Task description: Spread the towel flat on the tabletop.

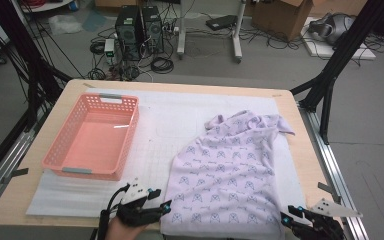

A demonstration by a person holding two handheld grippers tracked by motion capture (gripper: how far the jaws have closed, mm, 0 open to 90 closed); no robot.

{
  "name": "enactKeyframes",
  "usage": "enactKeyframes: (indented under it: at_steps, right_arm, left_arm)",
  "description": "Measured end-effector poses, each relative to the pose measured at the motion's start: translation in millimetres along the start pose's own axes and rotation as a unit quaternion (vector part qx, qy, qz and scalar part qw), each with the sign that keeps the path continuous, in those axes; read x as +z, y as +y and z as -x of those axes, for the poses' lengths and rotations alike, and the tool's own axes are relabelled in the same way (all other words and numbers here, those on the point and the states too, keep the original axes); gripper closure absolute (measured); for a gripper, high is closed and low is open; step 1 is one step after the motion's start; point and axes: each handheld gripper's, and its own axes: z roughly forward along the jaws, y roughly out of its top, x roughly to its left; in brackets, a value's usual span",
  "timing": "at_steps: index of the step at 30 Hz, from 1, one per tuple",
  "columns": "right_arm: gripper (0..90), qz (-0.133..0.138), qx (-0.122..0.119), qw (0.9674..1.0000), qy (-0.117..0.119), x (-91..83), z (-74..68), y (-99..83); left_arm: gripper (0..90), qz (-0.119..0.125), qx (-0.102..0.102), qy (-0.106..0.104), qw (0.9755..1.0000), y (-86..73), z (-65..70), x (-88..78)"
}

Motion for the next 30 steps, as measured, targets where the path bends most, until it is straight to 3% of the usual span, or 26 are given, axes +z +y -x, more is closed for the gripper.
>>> enactKeyframes:
  at_steps: [3,6,8,9,10,15,17,19,23,25,27,28,29,30]
  right_arm:
    - [59.1,-0.010,0.012,0.9997,-0.020,18.1,6.2,7.1]
    - [61.4,-0.015,0.021,0.9996,-0.013,33.1,9.1,11.8]
    - [62.7,-0.018,0.015,0.9997,-0.009,39.6,7.2,15.5]
    - [62.7,-0.018,0.011,0.9997,-0.008,41.7,6.1,17.7]
    - [61.7,-0.016,0.010,0.9998,-0.004,43.5,5.0,20.0]
    - [55.5,0.012,0.017,0.9997,0.008,43.9,2.3,30.0]
    - [55.6,0.022,0.027,0.9994,0.000,41.4,4.7,32.5]
    - [56.4,0.024,0.037,0.9990,-0.005,42.0,8.4,34.0]
    - [56.0,0.011,0.043,0.9990,0.005,56.2,5.7,38.3]
    - [55.3,0.002,0.036,0.9993,0.011,66.1,-0.8,41.4]
    - [60.2,-0.010,0.020,0.9996,0.015,74.8,-8.9,44.1]
    - [66.0,-0.019,-0.005,0.9998,-0.001,78.5,-15.4,44.7]
    - [78.4,-0.021,-0.023,0.9994,-0.015,78.0,-19.3,44.8]
    - [85.9,-0.026,-0.030,0.9992,0.009,77.1,-19.8,45.2]
  left_arm:
    - [47.7,-0.014,-0.005,0.004,0.9999,8.0,-6.0,17.6]
    - [52.9,-0.019,-0.002,0.014,0.9997,9.3,-2.8,29.8]
    - [72.1,-0.021,0.026,0.044,0.9985,7.7,2.1,29.5]
    - [86.7,-0.024,0.019,0.032,0.9990,7.1,1.2,28.0]
    - [87.5,-0.027,0.013,0.036,0.9989,6.1,0.8,24.6]
    - [88.1,-0.027,0.001,0.049,0.9984,-8.7,-6.8,-12.8]
    - [88.1,-0.025,0.002,0.060,0.9978,-15.2,-8.2,-29.5]
    - [88.0,-0.024,-0.001,0.052,0.9983,-22.0,-7.6,-42.6]
    - [87.1,-0.032,0.008,0.029,0.9991,-29.3,-3.2,-44.3]
    - [79.8,-0.030,0.002,0.025,0.9992,-27.7,-3.3,-41.1]
    - [70.6,-0.020,-0.002,0.024,0.9995,-24.9,-4.9,-39.0]
    - [66.8,-0.014,-0.005,0.024,0.9996,-23.7,-5.5,-38.1]
    - [63.5,-0.009,-0.007,0.026,0.9996,-22.0,-6.6,-36.9]
    - [60.8,-0.003,-0.010,0.026,0.9996,-20.0,-8.0,-35.5]
